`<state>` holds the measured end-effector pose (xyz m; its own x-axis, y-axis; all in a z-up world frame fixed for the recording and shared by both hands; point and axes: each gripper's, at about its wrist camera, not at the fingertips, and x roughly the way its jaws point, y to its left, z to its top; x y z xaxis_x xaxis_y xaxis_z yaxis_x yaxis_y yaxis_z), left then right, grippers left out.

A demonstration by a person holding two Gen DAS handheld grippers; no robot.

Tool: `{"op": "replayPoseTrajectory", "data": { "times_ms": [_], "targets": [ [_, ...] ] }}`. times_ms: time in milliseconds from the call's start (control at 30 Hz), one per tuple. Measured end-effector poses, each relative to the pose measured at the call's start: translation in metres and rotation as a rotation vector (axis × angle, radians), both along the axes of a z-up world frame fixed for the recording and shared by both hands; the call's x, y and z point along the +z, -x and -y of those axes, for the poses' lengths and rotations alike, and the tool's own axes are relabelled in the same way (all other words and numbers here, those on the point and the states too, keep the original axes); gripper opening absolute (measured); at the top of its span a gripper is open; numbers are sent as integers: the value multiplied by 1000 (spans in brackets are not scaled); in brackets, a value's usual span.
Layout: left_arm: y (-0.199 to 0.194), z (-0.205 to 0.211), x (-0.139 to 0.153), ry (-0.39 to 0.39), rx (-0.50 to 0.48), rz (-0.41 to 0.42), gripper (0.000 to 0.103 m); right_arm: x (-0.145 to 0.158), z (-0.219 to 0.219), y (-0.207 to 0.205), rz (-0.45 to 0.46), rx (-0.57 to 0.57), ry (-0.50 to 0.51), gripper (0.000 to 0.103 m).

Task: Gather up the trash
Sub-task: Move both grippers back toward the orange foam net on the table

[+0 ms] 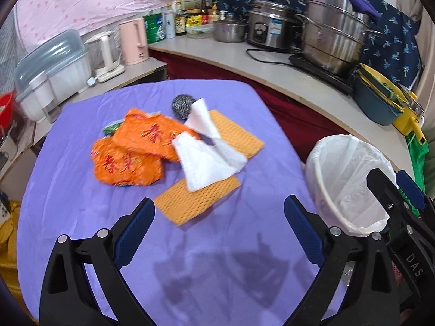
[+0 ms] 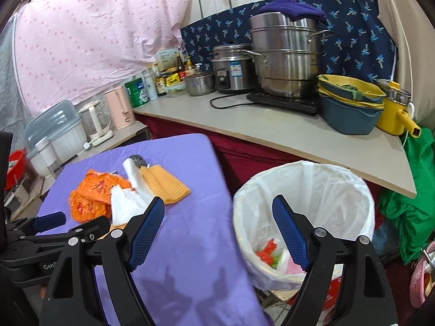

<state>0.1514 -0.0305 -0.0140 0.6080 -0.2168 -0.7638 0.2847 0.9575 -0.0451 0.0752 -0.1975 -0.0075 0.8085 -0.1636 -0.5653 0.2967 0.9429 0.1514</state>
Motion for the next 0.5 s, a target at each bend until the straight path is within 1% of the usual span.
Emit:
{"op": "replayPoseTrajectory", "data": {
  "times_ms": [267, 367, 500],
  "targets": [
    [-10, -41, -20, -6, 64, -53, 92, -16, -30, -18, -47, 53, -19, 78],
    [-13, -52, -29, -1, 79, -79, 92, -21, -40, -21, -58, 69, -25, 78],
    [-20, -56, -39, 12, 81, -108, 92, -28, -48, -26, -72, 88, -25, 78]
  ]
}}
